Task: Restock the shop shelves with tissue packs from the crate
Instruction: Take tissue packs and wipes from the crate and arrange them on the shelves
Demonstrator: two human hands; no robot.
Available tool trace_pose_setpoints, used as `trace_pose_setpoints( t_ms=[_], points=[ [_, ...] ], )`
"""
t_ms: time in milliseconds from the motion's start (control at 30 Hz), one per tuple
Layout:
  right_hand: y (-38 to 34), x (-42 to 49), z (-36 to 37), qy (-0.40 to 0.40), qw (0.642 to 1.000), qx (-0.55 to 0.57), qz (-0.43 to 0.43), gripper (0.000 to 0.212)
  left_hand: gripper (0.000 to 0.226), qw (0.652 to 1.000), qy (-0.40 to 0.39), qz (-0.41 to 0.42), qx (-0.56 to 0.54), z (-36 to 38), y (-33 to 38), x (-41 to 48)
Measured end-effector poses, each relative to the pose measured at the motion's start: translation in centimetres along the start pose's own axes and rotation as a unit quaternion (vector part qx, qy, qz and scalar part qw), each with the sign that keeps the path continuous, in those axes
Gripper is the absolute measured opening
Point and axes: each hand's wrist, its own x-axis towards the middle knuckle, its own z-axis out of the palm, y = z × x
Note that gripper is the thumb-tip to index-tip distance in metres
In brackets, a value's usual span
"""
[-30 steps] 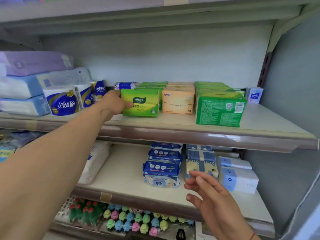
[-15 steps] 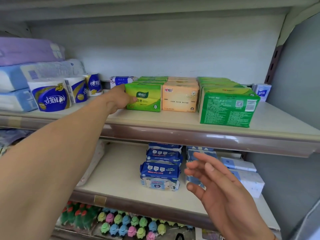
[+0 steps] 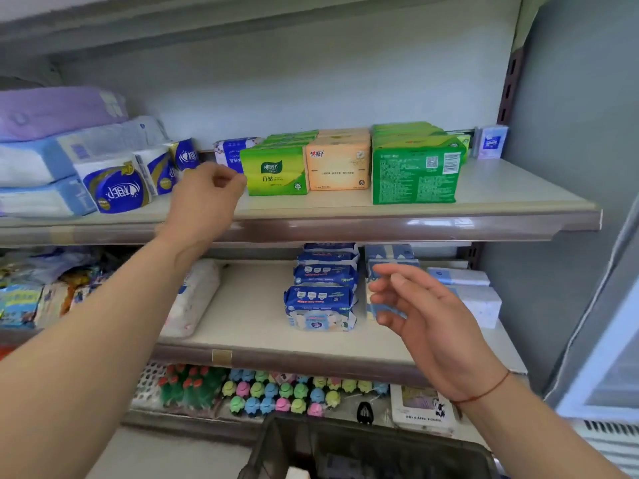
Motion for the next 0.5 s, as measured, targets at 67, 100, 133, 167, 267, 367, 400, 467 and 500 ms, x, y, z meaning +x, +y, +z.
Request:
trace_pose_setpoints(
  t_ms=[67, 100, 133, 167, 267, 367, 400, 467, 500],
  points=[
    [-0.1, -0.9, -0.2, -0.003, 1.000, -0.007, -0.007, 0.025, 0.019, 0.999, -0.020, 0.002, -0.046, -0.5, 0.2, -4.3],
    [-0.1, -1.4, -0.2, -0.003, 1.000, -0.012, -0.010, 0.025, 0.018, 0.998, -0.032, 0.001, -0.059, -0.6, 0.3, -6.5],
    [0.1, -1.9, -0.2, -0.002, 1.000, -0.017, -0.011, 0.025, 0.016, 0.997, -0.046, 0.000, -0.066, -0.6, 0.3, -8.7],
    [0.2, -2.5, -0.2, 0.000, 1.000, -0.022, -0.010, 0.025, 0.014, 0.996, -0.062, 0.001, -0.071, -0.4, 0.0, -10.8],
    [1.2, -4.5, -0.6, -0.002, 0.999, -0.048, 0.008, 0.023, 0.010, 0.989, -0.113, 0.000, -0.094, 0.6, -0.7, -17.0],
    [2.8, -7.0, -1.9, 0.015, 0.996, -0.073, 0.039, 0.021, 0.010, 0.980, -0.154, -0.029, -0.122, 2.5, -2.2, -22.3],
    [3.3, -7.7, -2.3, 0.014, 0.995, -0.086, 0.051, 0.021, 0.009, 0.978, -0.161, -0.040, -0.128, 3.2, -2.8, -23.9],
    [4.8, -9.2, -3.2, 0.012, 0.988, -0.135, 0.080, 0.021, 0.006, 0.974, -0.176, -0.063, -0.129, 4.6, -4.6, -27.1],
    [5.6, -9.9, -3.5, 0.010, 0.983, -0.159, 0.093, 0.020, 0.005, 0.973, -0.185, -0.069, -0.124, 5.1, -5.5, -28.6]
  ],
)
